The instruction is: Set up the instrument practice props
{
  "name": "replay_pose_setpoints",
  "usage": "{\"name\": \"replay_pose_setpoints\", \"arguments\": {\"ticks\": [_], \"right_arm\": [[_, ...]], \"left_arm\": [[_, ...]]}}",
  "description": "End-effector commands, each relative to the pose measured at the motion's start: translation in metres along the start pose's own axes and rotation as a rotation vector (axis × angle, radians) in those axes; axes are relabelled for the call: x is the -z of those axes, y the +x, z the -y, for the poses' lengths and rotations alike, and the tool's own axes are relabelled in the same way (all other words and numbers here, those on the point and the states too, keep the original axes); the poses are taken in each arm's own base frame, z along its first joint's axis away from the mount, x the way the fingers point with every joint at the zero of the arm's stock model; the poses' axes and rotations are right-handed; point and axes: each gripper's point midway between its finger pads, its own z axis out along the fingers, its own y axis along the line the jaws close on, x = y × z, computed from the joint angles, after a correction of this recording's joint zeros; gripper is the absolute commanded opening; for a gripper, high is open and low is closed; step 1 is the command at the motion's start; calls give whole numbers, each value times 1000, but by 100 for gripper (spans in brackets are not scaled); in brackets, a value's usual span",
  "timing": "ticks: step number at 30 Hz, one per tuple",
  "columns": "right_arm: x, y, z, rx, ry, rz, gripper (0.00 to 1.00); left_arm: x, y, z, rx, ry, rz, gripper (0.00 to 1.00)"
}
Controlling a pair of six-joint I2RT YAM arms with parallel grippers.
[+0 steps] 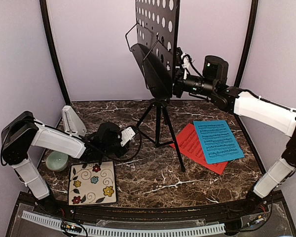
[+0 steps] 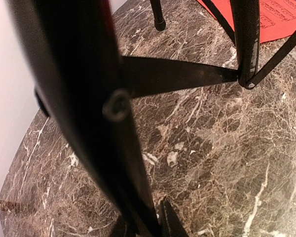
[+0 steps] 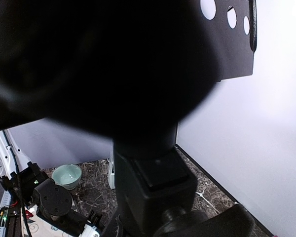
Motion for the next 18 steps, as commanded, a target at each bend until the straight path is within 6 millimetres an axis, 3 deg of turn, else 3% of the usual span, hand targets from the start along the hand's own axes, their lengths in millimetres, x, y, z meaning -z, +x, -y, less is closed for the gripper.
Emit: {"name": "replay_pose_setpoints", "arguments": {"ticks": [1,6,12,18], "right_arm": [[33,-125,-13,137,-22,351,0],[29,-110,-14,100,-48,344,0],[24,-97,-15,74,-60,334,0],[22,-95,-15,68,-67,334,0]], "left_arm": [[-2,27,0,-147,5,-127,5],[2,16,6,-76,50,-79,25],[27,-23,5,20,107,93,57],[49,-64,-2,54,157,226,62]]}}
